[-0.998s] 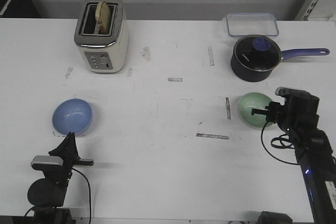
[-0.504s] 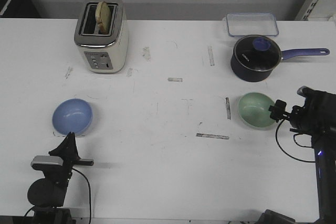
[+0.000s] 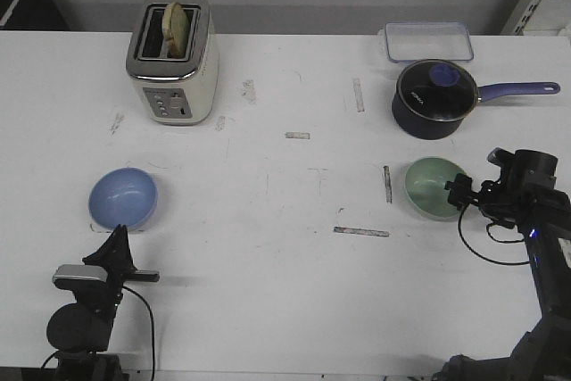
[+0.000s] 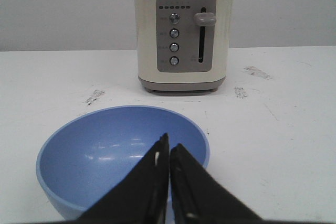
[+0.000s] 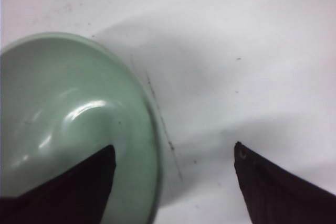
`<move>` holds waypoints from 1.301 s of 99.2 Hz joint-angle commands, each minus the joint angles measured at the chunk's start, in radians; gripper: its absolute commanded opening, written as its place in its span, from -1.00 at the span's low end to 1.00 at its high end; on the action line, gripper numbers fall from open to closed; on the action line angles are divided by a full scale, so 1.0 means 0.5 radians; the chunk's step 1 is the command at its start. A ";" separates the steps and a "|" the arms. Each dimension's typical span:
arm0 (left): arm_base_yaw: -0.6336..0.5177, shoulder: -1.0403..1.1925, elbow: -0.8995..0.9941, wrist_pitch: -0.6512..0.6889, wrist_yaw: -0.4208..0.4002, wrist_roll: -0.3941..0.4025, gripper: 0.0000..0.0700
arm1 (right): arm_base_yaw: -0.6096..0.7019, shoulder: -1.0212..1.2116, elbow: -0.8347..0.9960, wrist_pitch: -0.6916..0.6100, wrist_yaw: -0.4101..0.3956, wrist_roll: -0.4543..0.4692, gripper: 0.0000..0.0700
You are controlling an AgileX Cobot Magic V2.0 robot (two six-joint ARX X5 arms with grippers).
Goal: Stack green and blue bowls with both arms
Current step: 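Close the right gripper on the green bowl's rim, then drag the green bowl with the right gripper toward the table center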
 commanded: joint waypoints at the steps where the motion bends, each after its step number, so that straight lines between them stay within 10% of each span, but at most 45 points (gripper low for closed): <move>1: -0.002 -0.005 -0.043 0.030 -0.006 0.003 -0.99 | 0.008 0.027 0.032 0.042 0.006 0.007 0.01; 44: -0.002 -0.005 -0.043 0.030 -0.006 0.003 -0.99 | 0.011 0.023 0.032 0.051 0.055 0.007 -0.97; 90: -0.002 -0.005 -0.043 0.030 -0.006 0.003 -0.99 | 0.102 -0.272 0.032 0.035 0.031 0.172 -0.97; 129: -0.002 -0.005 -0.043 0.030 -0.006 0.003 -0.99 | 0.839 -0.295 0.017 0.253 0.075 0.714 -0.97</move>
